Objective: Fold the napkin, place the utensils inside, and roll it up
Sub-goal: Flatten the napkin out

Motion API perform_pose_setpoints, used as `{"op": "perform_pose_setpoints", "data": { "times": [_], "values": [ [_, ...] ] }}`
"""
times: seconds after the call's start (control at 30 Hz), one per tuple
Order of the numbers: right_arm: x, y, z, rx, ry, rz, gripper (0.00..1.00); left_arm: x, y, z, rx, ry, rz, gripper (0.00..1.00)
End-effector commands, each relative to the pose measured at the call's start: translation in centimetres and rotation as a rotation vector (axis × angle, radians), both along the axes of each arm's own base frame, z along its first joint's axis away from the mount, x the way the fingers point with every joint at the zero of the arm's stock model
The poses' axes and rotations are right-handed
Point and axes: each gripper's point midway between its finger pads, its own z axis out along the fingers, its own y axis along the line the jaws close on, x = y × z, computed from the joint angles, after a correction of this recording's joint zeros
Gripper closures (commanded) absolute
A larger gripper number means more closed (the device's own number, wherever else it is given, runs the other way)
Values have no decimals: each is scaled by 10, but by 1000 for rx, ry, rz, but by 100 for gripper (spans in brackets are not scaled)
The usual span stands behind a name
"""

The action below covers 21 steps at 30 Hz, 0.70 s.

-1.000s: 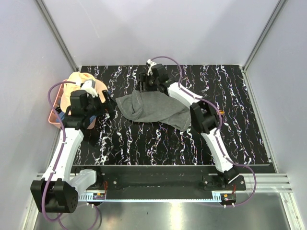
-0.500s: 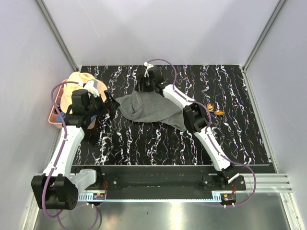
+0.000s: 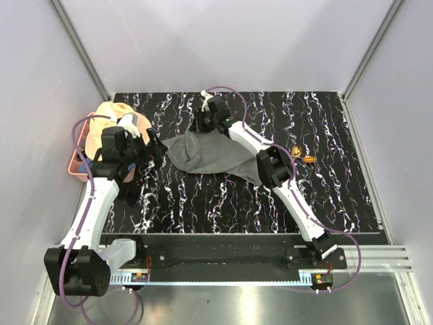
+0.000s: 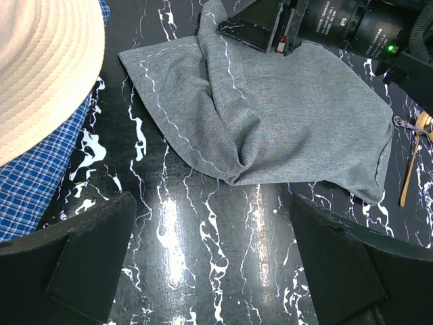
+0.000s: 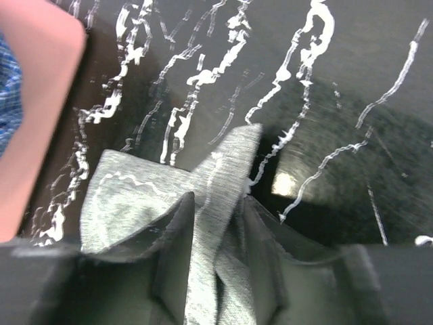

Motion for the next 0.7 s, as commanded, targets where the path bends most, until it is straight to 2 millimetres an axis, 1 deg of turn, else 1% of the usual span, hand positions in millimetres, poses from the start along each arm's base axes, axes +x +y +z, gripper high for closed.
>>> {"op": "perform_pose_setpoints", "data": {
  "times": [0.0, 0.03, 0.07, 0.13, 0.17, 0.2, 0.23, 0.27, 0.3, 0.33, 0.37, 0.4, 0.43, 0.47, 0.5, 0.53, 0.57, 0.6, 0.63, 0.67],
  "values": [
    [-3, 26, 31, 115, -55, 63, 68, 7, 4, 15, 26, -55, 7, 1],
    [-3, 28, 34, 126, -57, 68, 75, 6, 3, 13, 26, -52, 5, 1],
    [-3, 29, 38, 137, -63, 74, 87, 6, 3, 14, 26, -52, 4, 1],
    [-3, 29, 41, 146, -64, 76, 97, 6, 1, 13, 18, -46, -2, 1],
    [-4, 30, 49, 150, -74, 76, 100, 6, 0, 11, 16, -43, -6, 1],
    [-3, 27, 54, 146, -84, 72, 100, 6, -1, 10, 12, -37, -11, 1],
    [-6, 24, 49, 130, -72, 70, 100, 6, 0, 8, 11, -31, -9, 1],
    [-5, 22, 76, 142, -114, 64, 100, 6, 0, 4, 10, -21, -3, 1],
    [-6, 18, 84, 130, -140, 63, 100, 8, 1, 2, 3, -10, 15, 1],
    [-13, 8, 100, 116, -149, 49, 100, 8, 1, 1, -6, -4, 23, 2],
    [-10, -1, 109, 105, -179, 13, 100, 9, -2, -1, -29, 7, 37, 3],
    [-21, -17, 79, 52, -127, -6, 100, 11, -5, -1, -44, 4, 42, 5],
    [-17, -30, 134, 110, -232, -46, 100, 11, -8, -2, -59, 12, 44, 5],
    [-21, -44, 141, 122, -235, -76, 100, 11, -14, -4, -79, 29, 41, 6],
    [-36, -65, 108, 81, -169, -104, 100, 12, -17, -4, -77, 31, 44, 7],
    [-33, -92, 149, 122, -231, -160, 100, 12, -18, -6, -72, 34, 57, 7],
    [-39, -107, 148, 121, -214, -186, 100, 12, -22, -10, -63, 46, 83, 7],
    [-55, -129, 146, 107, -195, -209, 100, 14, -26, -10, -67, 40, 88, 7],
    [-54, -155, 144, 90, -187, -260, 100, 13, -34, -16, -74, 48, 97, 7],
    [-69, -173, 117, 53, -130, -280, 100, 15, -39, -23, -80, 59, 96, 7]
  ]
}}
